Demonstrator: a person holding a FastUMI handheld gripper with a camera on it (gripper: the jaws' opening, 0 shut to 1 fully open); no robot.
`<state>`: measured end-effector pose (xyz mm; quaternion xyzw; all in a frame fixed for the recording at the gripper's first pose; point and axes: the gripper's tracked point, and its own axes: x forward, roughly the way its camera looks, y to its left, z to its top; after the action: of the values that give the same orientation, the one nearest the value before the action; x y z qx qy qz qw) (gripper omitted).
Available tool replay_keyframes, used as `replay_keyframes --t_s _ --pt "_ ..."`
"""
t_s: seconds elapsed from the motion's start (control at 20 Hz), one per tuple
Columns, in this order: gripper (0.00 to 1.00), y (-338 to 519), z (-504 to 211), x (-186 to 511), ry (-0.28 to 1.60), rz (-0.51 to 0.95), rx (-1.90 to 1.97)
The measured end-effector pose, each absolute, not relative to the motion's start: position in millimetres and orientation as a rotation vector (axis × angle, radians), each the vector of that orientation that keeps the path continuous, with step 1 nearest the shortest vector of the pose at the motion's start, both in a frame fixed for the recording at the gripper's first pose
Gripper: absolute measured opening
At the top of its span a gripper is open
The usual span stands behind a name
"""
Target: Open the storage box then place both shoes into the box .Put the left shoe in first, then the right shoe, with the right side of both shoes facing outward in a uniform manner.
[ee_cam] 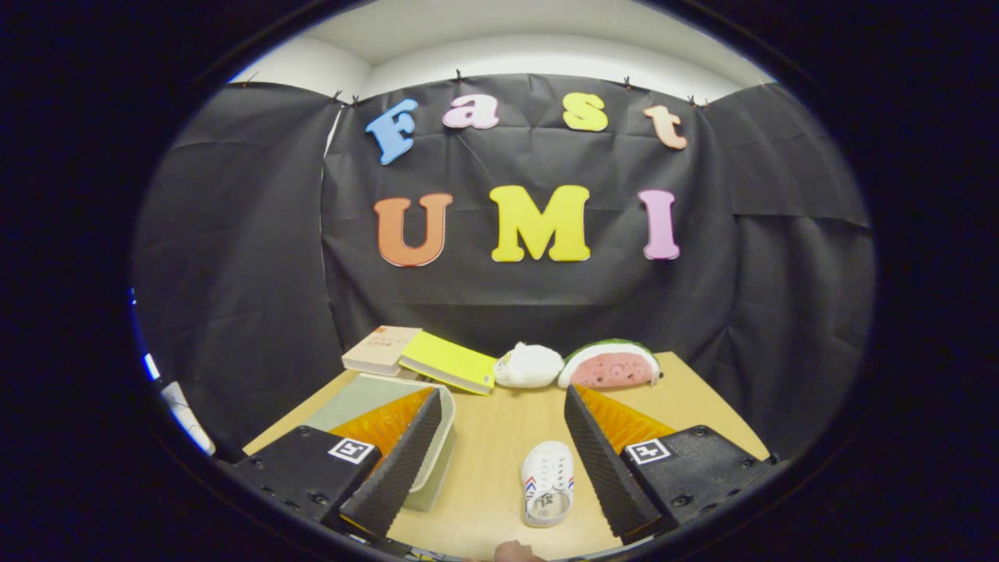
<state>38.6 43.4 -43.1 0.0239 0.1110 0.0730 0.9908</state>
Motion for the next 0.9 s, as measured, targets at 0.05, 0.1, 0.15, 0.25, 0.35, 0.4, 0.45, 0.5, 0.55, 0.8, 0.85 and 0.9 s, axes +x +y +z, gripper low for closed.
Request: replay_keyframes --t_s 0.05,0.1,0.15,0.25,0.35,0.4,0.45,0.5,0.55,0.8,0.85,0.9 --pt "1.0 43.0 -48.4 44.6 0.251 0.164 0.067" --pt "1.0 43.4 -51.9 51.4 0.277 0.183 0.075" --pt "1.0 46.2 -55.9 57.9 0.299 0.214 0.083" --pt "1.0 52.1 -67.3 73.5 0.356 0.287 0.114" --pt "1.0 56.7 -81.6 91.0 0.45 0.338 0.17" --pt "1.0 62.1 -92.3 99.3 0.504 0.378 0.19" --pt "1.0 66.5 -100.7 108.2 0.55 0.409 0.205" --pt "1.0 67.9 -105.4 116.5 0.584 0.432 0.215" --pt "1.0 72.4 -110.2 125.8 0.608 0.459 0.234" --pt "1.0 91.1 -147.2 163.0 0.766 0.597 0.333" --pt "1.0 94.3 -154.2 168.7 0.802 0.619 0.365" --pt "1.0 99.7 -159.2 174.1 0.832 0.652 0.404"
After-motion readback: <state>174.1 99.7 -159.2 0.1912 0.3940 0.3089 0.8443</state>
